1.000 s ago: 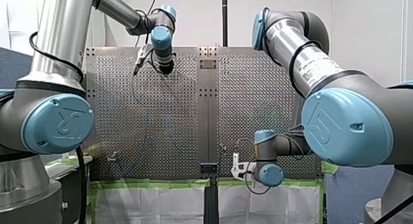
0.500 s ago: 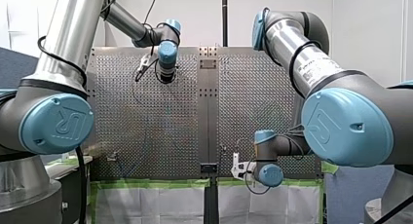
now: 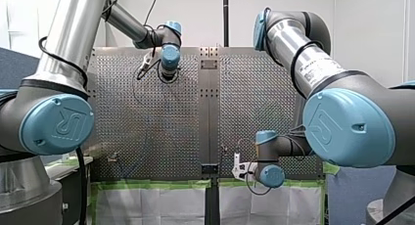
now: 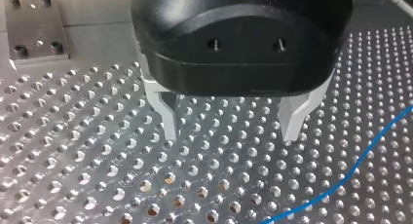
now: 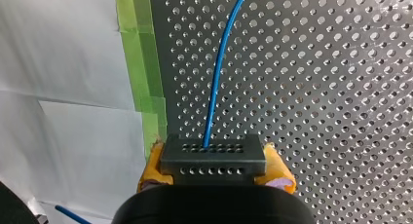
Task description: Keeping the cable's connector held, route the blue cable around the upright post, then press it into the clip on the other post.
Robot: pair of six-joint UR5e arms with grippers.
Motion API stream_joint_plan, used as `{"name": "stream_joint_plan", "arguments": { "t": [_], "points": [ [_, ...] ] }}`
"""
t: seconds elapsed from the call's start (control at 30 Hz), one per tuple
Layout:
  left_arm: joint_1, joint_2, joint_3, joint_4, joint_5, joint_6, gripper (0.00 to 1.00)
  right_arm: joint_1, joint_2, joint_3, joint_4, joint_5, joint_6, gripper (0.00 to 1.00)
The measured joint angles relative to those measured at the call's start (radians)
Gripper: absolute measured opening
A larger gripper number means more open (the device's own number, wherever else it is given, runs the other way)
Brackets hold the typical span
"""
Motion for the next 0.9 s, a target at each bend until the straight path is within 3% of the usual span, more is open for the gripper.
{"name": "stream_joint_plan", "arguments": {
  "t": [0.5,0.9],
  "points": [
    [0.011,-0.066,0.000,0.123,-0.045,0.053,1.00,0.000,0.000,0.000,-0.005,-0.001,0.002,0.00],
    [0.023,-0.130,0.000,0.159,-0.122,0.087,1.00,0.000,0.000,0.000,-0.005,-0.003,0.003,0.00]
  ]
}}
